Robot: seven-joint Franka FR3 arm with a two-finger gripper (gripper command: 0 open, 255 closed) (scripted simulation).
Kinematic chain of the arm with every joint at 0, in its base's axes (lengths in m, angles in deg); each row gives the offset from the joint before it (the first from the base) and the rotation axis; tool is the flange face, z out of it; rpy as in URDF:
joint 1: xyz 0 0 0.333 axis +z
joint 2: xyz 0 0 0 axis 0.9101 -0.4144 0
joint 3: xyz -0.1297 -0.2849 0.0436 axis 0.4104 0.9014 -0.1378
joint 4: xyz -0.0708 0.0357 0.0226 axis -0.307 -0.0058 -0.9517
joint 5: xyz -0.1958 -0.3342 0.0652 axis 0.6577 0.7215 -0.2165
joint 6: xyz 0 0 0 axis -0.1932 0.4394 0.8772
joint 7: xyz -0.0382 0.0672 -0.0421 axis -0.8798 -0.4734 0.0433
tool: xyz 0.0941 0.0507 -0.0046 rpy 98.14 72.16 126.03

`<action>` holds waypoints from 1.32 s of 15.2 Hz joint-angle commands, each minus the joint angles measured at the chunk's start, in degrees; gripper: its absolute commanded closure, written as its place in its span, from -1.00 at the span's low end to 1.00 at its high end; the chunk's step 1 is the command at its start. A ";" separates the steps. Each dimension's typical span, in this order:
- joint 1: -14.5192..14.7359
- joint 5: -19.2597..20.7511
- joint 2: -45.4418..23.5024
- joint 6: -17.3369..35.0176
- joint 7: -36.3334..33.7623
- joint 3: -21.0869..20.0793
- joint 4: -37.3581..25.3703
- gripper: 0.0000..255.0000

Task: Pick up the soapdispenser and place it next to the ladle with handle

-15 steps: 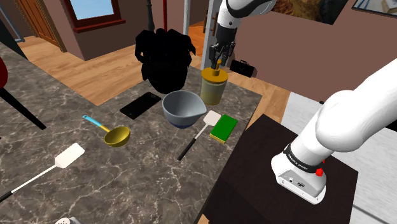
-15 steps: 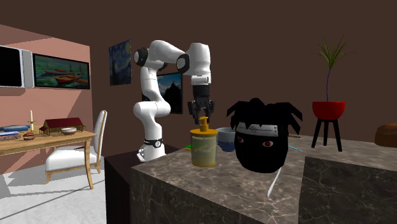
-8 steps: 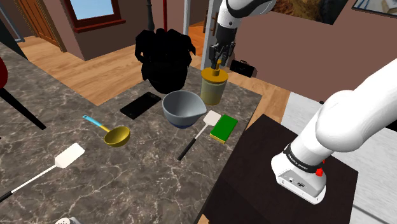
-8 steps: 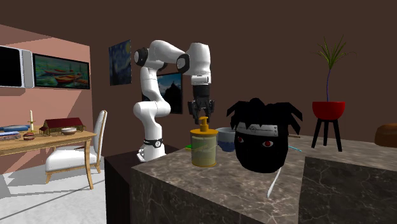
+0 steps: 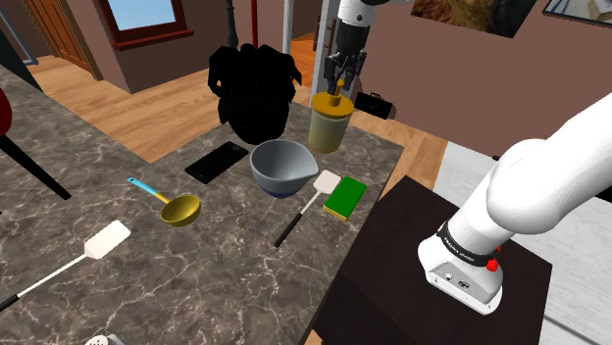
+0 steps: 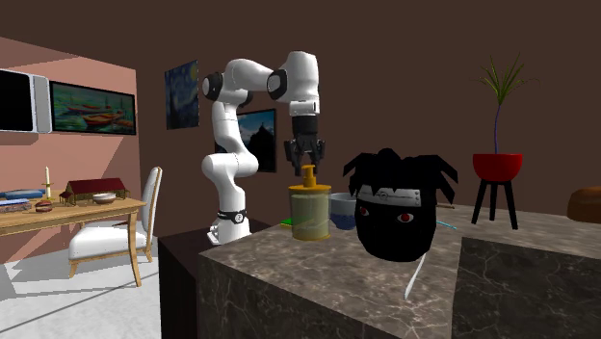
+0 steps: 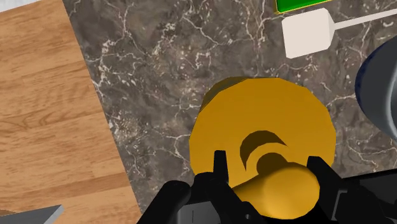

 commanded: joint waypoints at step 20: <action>0.04 0.14 0.32 -16.30 -0.70 -0.06 -16.02 1.00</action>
